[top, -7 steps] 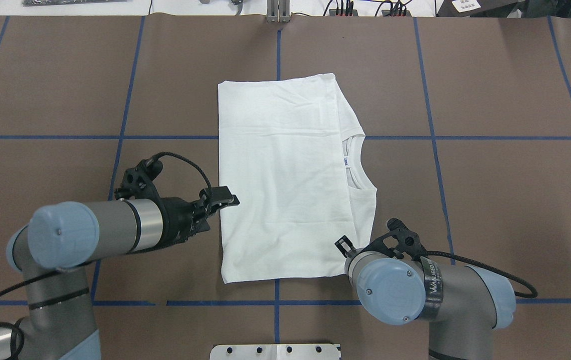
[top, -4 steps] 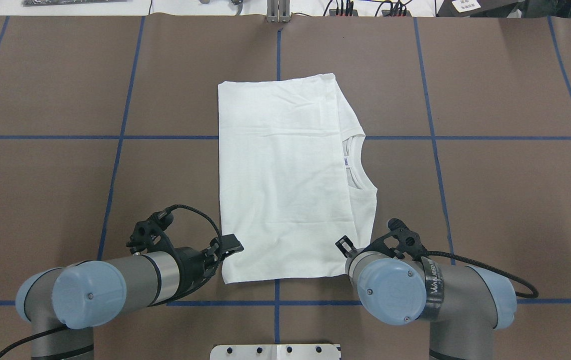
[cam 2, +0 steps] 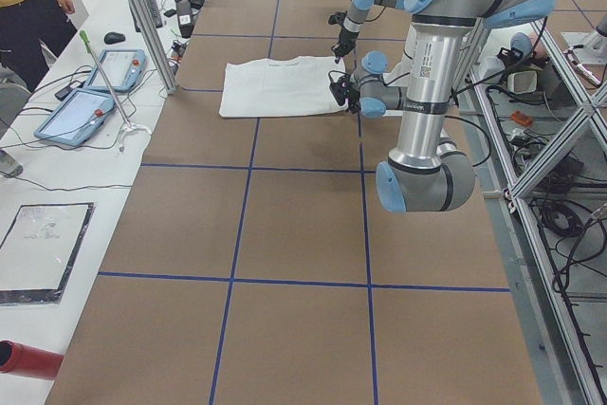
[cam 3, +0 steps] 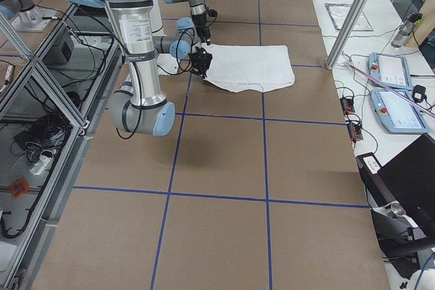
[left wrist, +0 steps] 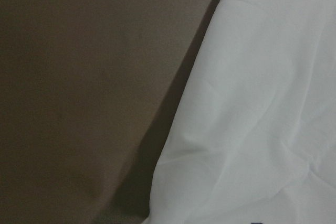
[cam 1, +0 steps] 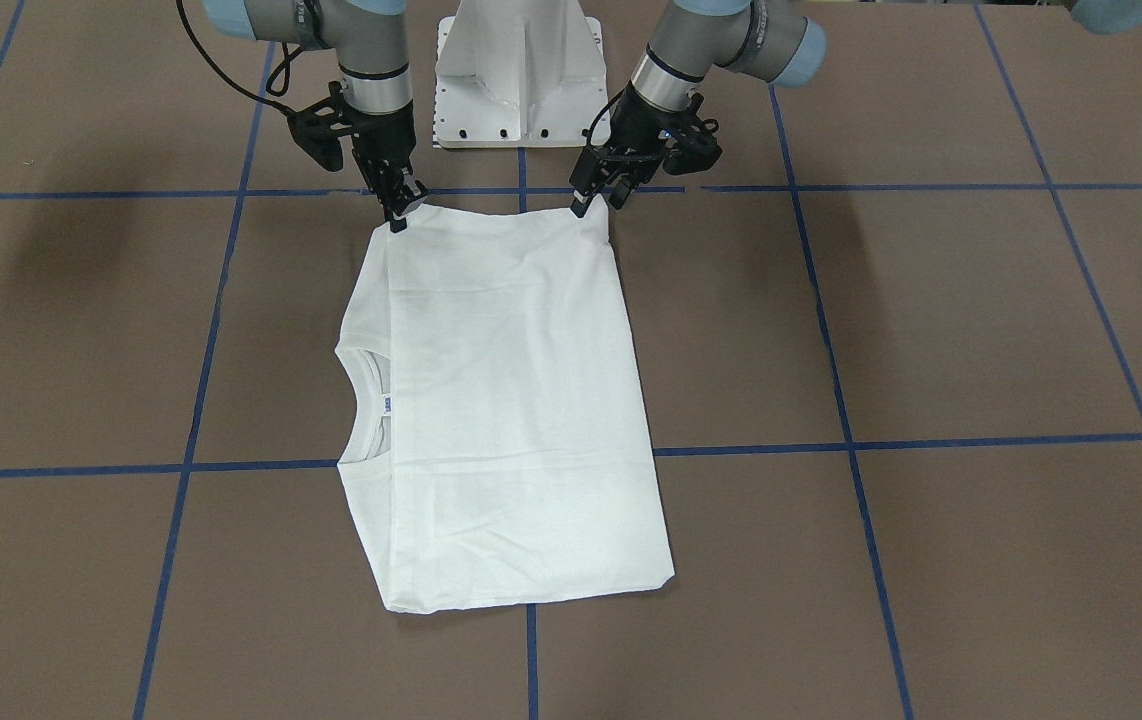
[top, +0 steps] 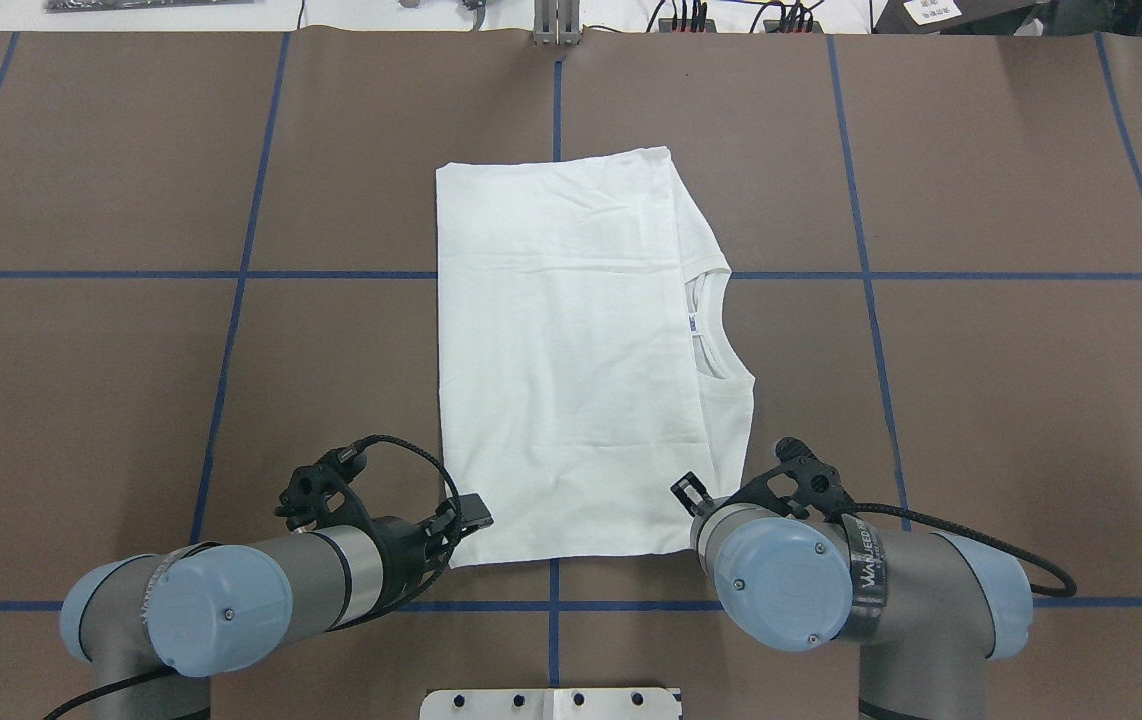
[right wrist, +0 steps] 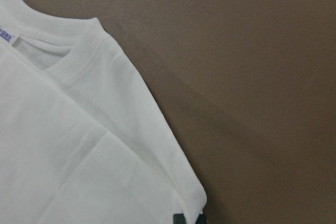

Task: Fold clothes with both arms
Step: 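Lower the left gripper to the shirt's near corner beside the right gripper, then grasp both near corners of the shirt with the left and right grippers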

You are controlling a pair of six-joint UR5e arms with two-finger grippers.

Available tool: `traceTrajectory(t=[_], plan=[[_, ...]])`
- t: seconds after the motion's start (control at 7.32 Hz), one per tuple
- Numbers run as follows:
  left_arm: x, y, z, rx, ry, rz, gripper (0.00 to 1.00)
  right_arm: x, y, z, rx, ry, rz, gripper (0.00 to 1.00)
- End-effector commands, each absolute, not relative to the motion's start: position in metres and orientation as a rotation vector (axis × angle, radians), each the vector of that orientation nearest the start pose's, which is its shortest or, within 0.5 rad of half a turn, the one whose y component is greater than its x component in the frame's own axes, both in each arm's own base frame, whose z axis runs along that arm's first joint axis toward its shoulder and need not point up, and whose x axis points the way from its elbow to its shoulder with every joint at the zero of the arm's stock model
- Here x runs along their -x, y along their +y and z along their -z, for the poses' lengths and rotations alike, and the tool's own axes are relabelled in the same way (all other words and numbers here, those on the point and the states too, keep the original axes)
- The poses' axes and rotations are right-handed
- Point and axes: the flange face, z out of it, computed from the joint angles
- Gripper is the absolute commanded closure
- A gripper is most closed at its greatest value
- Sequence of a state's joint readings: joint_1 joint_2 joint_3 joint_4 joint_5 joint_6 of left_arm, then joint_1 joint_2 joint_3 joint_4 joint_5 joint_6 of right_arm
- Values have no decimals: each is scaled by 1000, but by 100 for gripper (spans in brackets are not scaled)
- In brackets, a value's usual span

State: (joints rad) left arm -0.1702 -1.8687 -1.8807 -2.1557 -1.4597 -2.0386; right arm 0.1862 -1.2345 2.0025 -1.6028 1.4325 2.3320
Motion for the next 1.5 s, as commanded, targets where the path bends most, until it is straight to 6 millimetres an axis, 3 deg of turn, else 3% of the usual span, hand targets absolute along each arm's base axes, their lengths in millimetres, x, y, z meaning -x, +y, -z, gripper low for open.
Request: traceTrajectory(t=[0.0,0.14,0.55,0.68,0.82,0.96,1.09,1.23,1.37], plan=[[-543,-237,-289,84,1205,625,76,526,-248,-296,85,-775,-953,100],[-544,-237,-289,84,1203,623,100,525,-248,-297,85,-773,-953,100],[-533,-236,-276,89,1235,620,100,521,-248,-292,89,-787,-956,100],[-514,-230,-252,113,1289,615,100,513,-231,-283,110,-810,-938,100],[-492,-206,-249,211,1300,652,100,498,-207,-283,131,-821,-904,100],[-473,-194,-239,251,1328,660,100,468,-192,-270,165,-859,-900,100],[-463,-194,-225,257,1358,656,100,435,-190,-251,188,-915,-900,100],[-459,-199,-220,245,1372,654,100,418,-214,-240,175,-951,-946,100],[-451,-222,-214,167,1376,637,100,411,-233,-233,172,-968,-966,100]])
